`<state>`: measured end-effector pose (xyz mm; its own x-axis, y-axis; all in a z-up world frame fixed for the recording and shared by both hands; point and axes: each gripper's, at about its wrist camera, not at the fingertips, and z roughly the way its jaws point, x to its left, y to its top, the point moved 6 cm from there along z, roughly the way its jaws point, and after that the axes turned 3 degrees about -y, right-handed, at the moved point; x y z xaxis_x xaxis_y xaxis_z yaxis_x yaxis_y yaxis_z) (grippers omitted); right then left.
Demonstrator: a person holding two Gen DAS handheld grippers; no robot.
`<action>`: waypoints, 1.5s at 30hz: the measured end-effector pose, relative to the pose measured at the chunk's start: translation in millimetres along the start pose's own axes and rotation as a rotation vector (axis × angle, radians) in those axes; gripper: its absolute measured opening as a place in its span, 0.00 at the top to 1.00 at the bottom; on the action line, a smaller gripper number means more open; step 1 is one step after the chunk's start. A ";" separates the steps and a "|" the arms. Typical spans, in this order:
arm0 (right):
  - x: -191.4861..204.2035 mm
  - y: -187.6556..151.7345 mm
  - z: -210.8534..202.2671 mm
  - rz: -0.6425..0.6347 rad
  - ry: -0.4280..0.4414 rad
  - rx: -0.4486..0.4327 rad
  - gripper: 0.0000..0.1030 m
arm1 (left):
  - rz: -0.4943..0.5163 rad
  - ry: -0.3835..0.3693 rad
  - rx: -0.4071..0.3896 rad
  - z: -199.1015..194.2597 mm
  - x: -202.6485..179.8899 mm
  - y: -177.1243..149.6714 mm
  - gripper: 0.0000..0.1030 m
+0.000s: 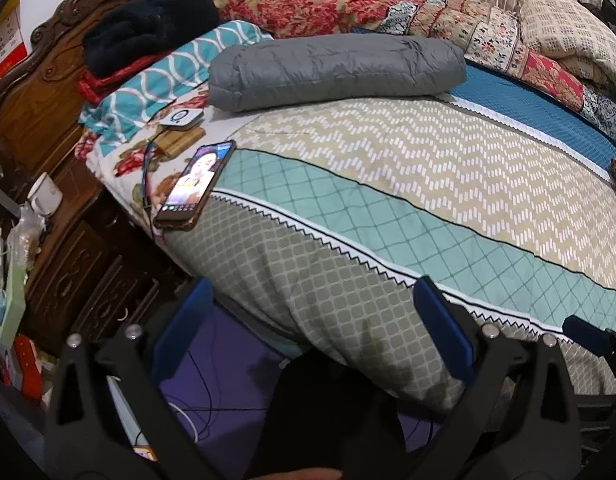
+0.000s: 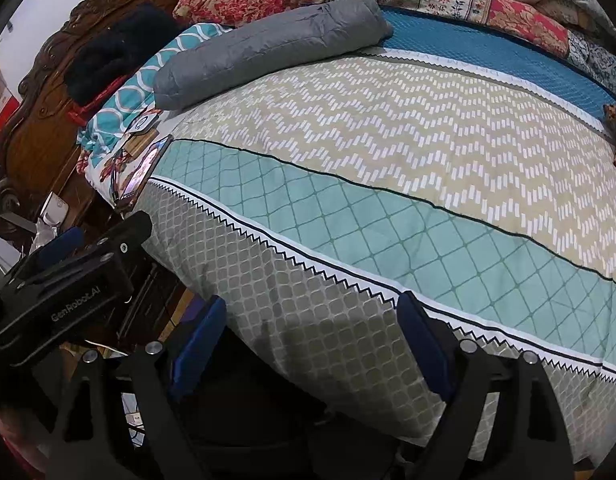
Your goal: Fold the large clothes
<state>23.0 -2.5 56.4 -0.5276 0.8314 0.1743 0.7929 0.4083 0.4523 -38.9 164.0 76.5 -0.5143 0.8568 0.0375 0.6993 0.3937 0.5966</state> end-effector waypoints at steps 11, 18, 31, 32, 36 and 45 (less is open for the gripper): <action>2.0 0.8 -1.5 -0.016 0.000 -0.003 0.61 | 0.007 0.008 0.000 0.5 -0.1 0.4 0.06; 1.9 1.5 -2.2 -0.019 0.000 -0.007 0.61 | 0.016 0.013 -0.010 -1.6 -0.2 1.9 0.06; 2.6 0.7 -3.7 -0.014 0.005 -0.009 0.61 | 0.016 0.007 -0.017 -5.9 -1.6 2.3 0.06; 3.4 0.2 -4.1 -0.014 0.005 -0.010 0.61 | 0.014 0.006 -0.018 -6.6 -1.7 2.0 0.06; 2.1 0.2 -4.3 -0.014 0.005 -0.010 0.61 | 0.014 0.005 -0.020 -8.1 -1.9 2.3 0.06; 1.8 -0.3 -4.6 -0.015 0.006 -0.010 0.61 | 0.018 -0.013 -0.036 -13.1 -2.6 3.9 0.06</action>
<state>20.4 -2.9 60.6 -0.5415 0.8229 0.1722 0.7816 0.4173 0.4637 -41.4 158.9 89.2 -0.4954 0.8678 0.0386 0.6901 0.3662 0.6242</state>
